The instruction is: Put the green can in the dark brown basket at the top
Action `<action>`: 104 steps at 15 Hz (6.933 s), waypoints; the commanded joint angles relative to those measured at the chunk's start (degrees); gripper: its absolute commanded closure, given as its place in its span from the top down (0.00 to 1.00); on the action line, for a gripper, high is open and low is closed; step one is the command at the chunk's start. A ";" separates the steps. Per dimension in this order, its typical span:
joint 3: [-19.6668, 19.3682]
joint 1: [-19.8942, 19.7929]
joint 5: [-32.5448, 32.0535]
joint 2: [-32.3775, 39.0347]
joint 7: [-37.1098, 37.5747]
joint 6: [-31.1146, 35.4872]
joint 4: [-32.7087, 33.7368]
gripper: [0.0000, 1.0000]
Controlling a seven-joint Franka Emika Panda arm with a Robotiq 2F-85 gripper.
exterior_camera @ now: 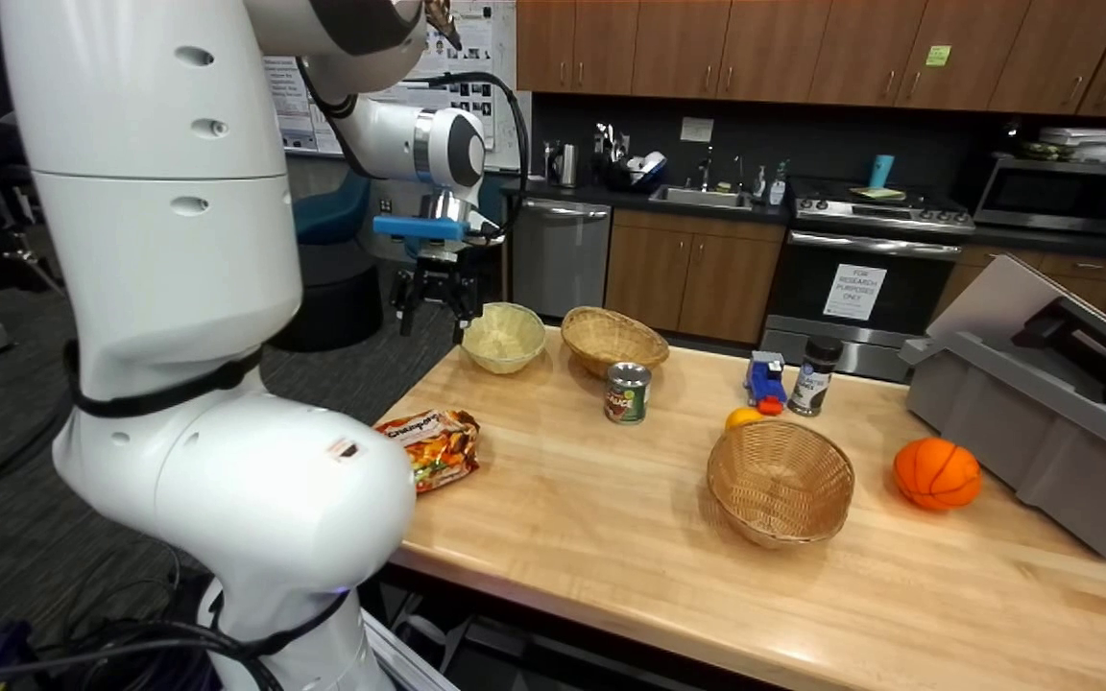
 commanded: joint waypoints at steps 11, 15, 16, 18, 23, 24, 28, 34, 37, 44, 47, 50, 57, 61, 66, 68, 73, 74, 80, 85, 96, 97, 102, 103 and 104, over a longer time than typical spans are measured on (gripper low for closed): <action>-1.18 -0.59 -1.45 -12.27 1.79 0.90 -3.88 1.00; -0.19 0.12 3.55 -19.18 1.60 1.39 -9.02 1.00; 0.31 0.54 5.01 -20.34 1.71 1.44 -10.41 1.00; 1.33 1.35 7.45 -22.23 1.21 1.69 -13.18 1.00; 2.53 3.17 13.42 -27.29 0.44 -2.77 -21.67 1.00; 2.31 3.15 14.52 -28.74 0.55 -3.88 -23.75 1.00; -0.31 1.38 14.93 -37.89 -0.52 -10.64 -32.65 1.00; -9.46 -7.46 -3.86 -47.16 -10.17 -17.14 -33.93 1.00; -13.21 -10.49 -12.81 -45.14 -15.74 -14.95 -29.03 1.00; -12.24 -6.34 -7.23 -37.85 -19.24 -8.11 -22.80 1.00; -9.57 -3.27 -4.52 -33.98 -20.81 -5.62 -21.21 1.00; -8.23 -3.01 -5.89 -26.61 -21.43 -3.16 -15.18 1.00; -9.80 -7.17 -6.30 -8.56 -20.46 -0.68 4.38 1.00; -10.97 -9.34 -4.73 -2.95 -20.10 -2.04 9.04 1.00; -11.86 -11.03 -2.13 -1.91 -19.32 -4.20 6.93 1.00; -12.04 -11.31 -2.07 -1.16 -19.14 -6.49 7.63 1.00; -11.98 -11.30 -2.99 -0.25 -18.91 -13.40 9.23 1.00; -11.92 -11.27 -3.20 -0.10 -19.76 -14.65 9.65 1.00; -11.88 -11.24 -3.03 -0.73 -19.45 -12.04 7.77 1.00; -11.88 -11.24 -3.03 -0.72 -19.45 -12.03 7.76 1.00; -12.04 -11.49 -2.32 -0.28 -20.13 -11.53 7.55 1.00; -12.15 -11.62 -2.11 -0.02 -20.25 -11.11 7.27 1.00; -13.32 -12.81 -2.67 2.62 -19.81 -7.65 6.19 1.00; -13.79 -13.30 -2.89 3.56 -19.74 -6.46 6.05 1.00; -14.15 -13.72 -2.94 4.21 -19.53 -5.45 5.96 1.00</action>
